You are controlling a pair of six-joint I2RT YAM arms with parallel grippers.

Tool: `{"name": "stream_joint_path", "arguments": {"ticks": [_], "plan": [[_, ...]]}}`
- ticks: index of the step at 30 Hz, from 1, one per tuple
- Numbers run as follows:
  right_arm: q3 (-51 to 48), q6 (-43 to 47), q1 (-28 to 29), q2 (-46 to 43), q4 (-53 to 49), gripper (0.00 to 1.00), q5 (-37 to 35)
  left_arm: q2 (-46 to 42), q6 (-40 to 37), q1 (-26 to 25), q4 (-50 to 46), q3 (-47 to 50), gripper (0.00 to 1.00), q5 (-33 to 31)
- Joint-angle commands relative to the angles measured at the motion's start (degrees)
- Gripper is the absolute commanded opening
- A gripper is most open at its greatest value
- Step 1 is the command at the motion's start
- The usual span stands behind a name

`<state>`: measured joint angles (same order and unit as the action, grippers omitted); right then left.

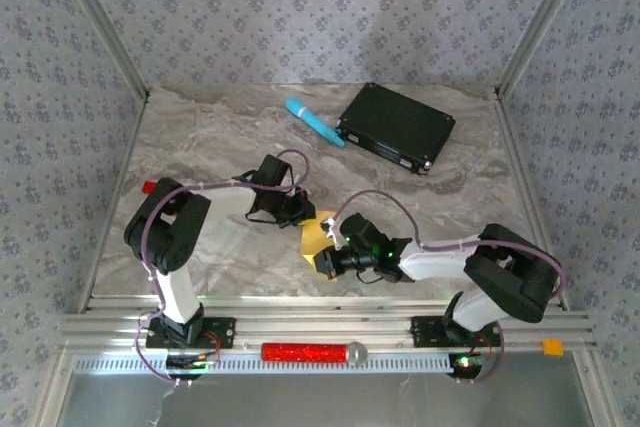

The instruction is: Fold a paper plane with a square sheet of paper (pick it up from the middle)

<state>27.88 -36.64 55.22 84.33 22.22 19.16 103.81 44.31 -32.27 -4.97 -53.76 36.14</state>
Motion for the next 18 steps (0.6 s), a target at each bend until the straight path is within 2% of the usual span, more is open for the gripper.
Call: {"name": "stream_joint_path", "arguments": {"ticks": [1,7,11,18], "plan": [[-0.1,-0.7,-0.4,0.7,0.7,0.04,1.3,1.5,-1.5,-0.2,-0.2,-1.4,0.07,1.9],[-0.1,-0.9,-1.4,1.0,0.5,0.04,2.1,3.4,-1.9,-0.5,1.0,-1.2,0.07,2.0],[-0.2,-1.6,-2.6,0.9,-0.5,0.04,2.7,4.5,-3.6,-0.9,-0.9,-0.7,0.06,-0.4],[-1.6,-2.3,-5.1,-1.2,-3.4,0.04,0.2,5.2,-4.2,-1.3,-0.7,2.3,0.05,-2.8]]}}
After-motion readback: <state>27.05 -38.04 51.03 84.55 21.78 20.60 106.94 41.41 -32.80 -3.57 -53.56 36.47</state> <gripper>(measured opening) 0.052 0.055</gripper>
